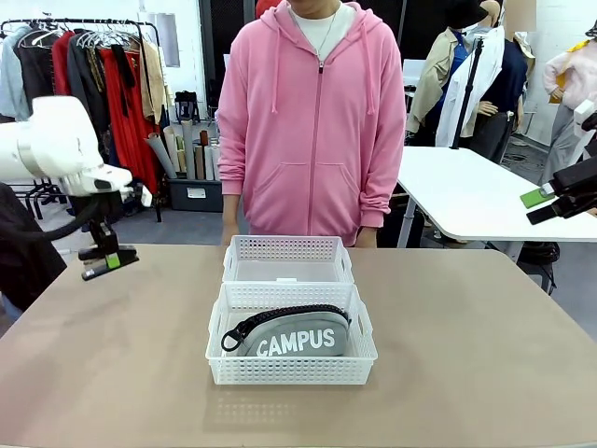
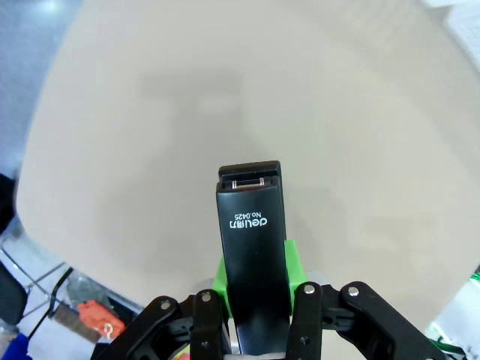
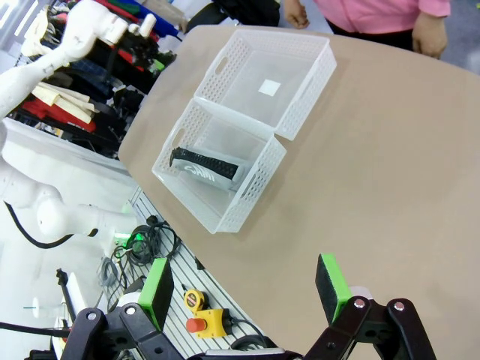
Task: Distribute items into two baskets.
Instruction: Pick up the Stapler that the person points to.
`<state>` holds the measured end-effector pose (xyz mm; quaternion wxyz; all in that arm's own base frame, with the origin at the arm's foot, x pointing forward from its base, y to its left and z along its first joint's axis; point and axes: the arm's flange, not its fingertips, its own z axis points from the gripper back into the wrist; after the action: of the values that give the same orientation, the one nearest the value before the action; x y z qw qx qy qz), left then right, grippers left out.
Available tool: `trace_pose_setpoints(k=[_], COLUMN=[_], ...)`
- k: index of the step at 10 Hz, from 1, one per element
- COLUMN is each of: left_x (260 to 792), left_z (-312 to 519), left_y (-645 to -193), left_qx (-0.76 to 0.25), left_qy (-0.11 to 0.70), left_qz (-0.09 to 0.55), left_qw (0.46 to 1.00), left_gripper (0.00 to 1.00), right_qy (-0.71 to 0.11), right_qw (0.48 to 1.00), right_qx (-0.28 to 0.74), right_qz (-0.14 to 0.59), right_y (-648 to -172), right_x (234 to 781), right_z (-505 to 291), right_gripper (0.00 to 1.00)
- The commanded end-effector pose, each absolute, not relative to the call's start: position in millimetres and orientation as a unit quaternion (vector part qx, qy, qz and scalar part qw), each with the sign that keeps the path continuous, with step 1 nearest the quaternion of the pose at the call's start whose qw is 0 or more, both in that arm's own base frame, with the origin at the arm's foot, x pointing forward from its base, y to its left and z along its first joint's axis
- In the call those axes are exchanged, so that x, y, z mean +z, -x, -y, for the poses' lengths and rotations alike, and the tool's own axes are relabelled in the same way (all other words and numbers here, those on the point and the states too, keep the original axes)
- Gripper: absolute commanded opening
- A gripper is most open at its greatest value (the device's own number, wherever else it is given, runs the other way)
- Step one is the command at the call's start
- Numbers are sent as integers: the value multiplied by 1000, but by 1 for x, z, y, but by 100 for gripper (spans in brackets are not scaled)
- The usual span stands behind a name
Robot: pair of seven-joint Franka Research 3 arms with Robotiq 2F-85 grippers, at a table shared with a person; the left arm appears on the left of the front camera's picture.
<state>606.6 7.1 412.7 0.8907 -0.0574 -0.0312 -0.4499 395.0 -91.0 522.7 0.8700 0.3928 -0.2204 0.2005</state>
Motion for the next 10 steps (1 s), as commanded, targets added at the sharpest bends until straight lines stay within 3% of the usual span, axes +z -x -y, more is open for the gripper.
trace_pose_setpoints(k=[1, 3, 6, 10], left_x=[455, 504, 555, 566], left_z=[-6, -2, 1, 10], left_y=[-561, -514, -468, -462], left_qx=[-465, -494, -545, -562], left_qy=[81, 92, 44, 48], left_qz=[50, 62, 100, 90], left_qw=[880, 862, 831, 821], left_gripper=[0, 0, 0, 0], right_qy=[-397, -397, -397, -397], right_qw=[869, 869, 869, 869], right_qx=[198, 198, 198, 198], right_qz=[221, 221, 221, 221], right_y=[-394, -394, -394, -394], right_x=[524, 524, 524, 524], right_z=[90, 90, 90, 90], right_gripper=[100, 100, 100, 100])
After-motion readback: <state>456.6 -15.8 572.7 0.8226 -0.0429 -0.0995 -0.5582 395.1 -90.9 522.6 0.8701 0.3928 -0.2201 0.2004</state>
